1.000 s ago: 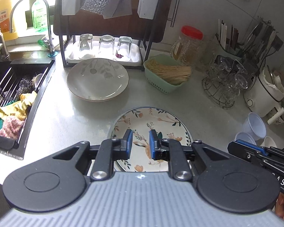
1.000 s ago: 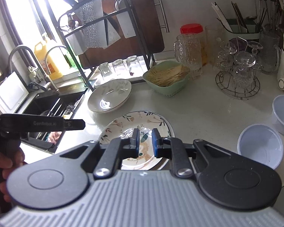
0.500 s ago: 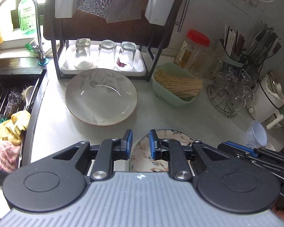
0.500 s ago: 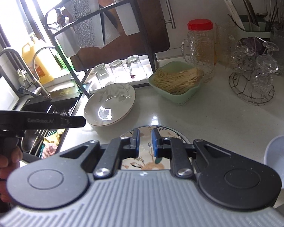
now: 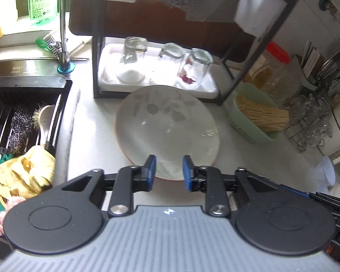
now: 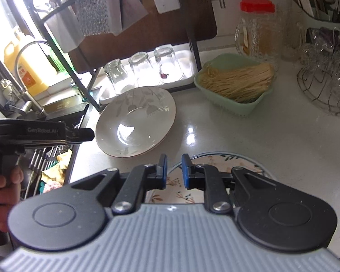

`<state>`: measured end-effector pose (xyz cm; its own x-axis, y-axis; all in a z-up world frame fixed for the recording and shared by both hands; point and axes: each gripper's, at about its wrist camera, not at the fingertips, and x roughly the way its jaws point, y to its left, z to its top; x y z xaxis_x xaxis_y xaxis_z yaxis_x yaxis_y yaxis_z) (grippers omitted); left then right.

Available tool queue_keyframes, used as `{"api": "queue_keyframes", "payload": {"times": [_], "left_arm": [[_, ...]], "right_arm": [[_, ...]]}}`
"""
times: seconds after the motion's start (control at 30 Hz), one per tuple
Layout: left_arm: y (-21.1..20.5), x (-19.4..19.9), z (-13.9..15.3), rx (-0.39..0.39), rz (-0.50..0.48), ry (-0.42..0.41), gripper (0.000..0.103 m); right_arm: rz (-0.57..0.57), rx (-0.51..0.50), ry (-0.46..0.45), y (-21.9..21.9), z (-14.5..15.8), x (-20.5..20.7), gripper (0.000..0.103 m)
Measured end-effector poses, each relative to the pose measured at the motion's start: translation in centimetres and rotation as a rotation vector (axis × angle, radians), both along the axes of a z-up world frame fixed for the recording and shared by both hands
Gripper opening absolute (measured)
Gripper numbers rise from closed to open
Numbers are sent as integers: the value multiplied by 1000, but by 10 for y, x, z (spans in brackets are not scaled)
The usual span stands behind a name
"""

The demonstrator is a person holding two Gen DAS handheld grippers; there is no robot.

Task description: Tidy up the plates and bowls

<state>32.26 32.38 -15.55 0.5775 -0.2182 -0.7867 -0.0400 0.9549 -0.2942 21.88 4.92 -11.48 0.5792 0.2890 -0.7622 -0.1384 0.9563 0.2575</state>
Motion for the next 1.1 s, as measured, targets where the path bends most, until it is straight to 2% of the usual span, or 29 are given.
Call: {"api": "queue_keyframes", "payload": {"times": [0.07, 0.23, 0.27, 0.33, 0.37, 0.6, 0.73, 0.83, 1.0, 1.1], "left_arm": [[16, 8, -8, 5, 2, 6, 44], [47, 28, -22, 2, -16, 21, 44], [51, 32, -24, -2, -20, 21, 44], [59, 41, -28, -14, -27, 25, 44], [61, 45, -30, -19, -31, 30, 44], [64, 78, -48, -58, -87, 62, 44], [65, 92, -60, -101, -78, 83, 44], [64, 101, -67, -120, -79, 91, 44], [70, 113, -76, -172, -84, 121, 42], [69, 120, -80, -170, -87, 126, 38]], "right_arm": [[2, -2, 9, 10, -3, 6, 18], [-1, -4, 23, 29, -9, 28, 19], [-5, -8, 28, 32, -11, 32, 29], [-12, -7, 30, 37, -14, 40, 42], [-16, -6, 28, 39, -16, 43, 43], [-127, 7, 57, 37, -30, 72, 43], [-230, 86, 118, 24, -43, 88, 43], [-247, 94, 131, 24, -50, 98, 43], [-271, 149, 171, 24, -66, 115, 32], [-297, 164, 188, 24, -73, 123, 24]]}}
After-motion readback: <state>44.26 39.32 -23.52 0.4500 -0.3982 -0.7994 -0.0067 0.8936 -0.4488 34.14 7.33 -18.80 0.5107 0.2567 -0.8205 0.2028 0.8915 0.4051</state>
